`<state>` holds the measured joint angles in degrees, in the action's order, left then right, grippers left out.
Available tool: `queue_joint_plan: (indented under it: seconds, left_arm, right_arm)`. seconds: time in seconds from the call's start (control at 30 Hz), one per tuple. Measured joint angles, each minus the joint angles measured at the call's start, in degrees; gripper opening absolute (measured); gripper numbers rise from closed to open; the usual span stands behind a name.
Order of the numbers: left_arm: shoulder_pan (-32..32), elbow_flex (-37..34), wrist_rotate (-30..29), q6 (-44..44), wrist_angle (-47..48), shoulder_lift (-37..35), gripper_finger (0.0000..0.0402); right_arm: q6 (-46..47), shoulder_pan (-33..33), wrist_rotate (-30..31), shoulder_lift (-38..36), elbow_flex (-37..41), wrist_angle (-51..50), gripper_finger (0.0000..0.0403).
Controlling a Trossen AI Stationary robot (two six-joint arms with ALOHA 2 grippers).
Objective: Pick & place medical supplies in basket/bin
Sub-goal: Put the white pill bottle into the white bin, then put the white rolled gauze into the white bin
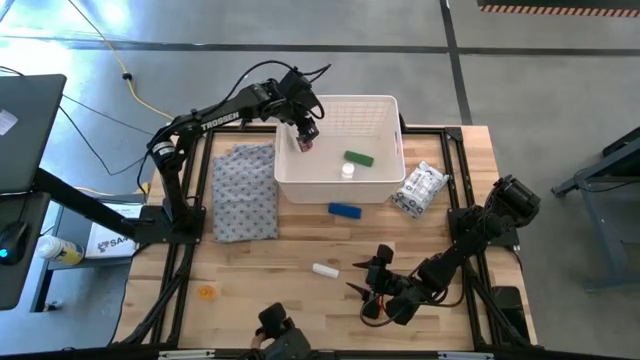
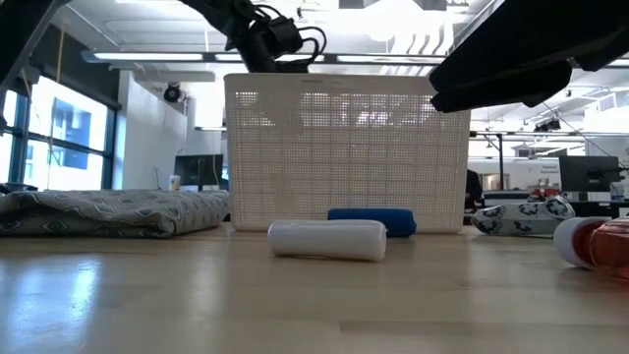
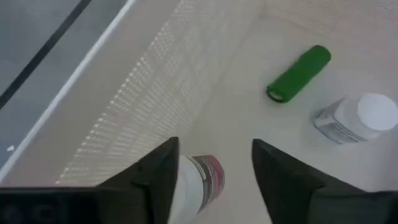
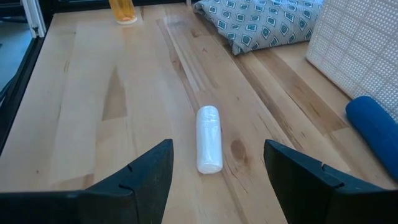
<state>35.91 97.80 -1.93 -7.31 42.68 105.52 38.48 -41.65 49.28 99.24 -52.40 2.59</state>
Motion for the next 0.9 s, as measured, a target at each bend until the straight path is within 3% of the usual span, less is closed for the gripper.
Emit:
queue_joint_plan:
  seconds: [0.17,0.33,0.67,0.9]
  left_arm:
    - [-0.27,-0.01,-1.50,-0.64,0.78,0.70,0.0162]
    - [-0.31,3.18,-1.61,-1.68,3.12,0.62,0.0129]
    - [-0.78,21.50,-1.65,-3.93,20.81,0.41,0.0124]
    - [-6.92,34.96,-0.13,-3.33,36.24,-1.24,0.0124]
  right_arm:
    - [0.00,0.00,0.02,0.00,0.00,-0.32,0.0240]
    - [0.01,0.00,0.02,0.00,0.00,-0.72,0.0240]
    - [0.44,0.00,0.02,0.00,0.00,-0.73,0.0240]
    - [0.22,0.00,0.03,0.00,0.00,-0.72,0.0240]
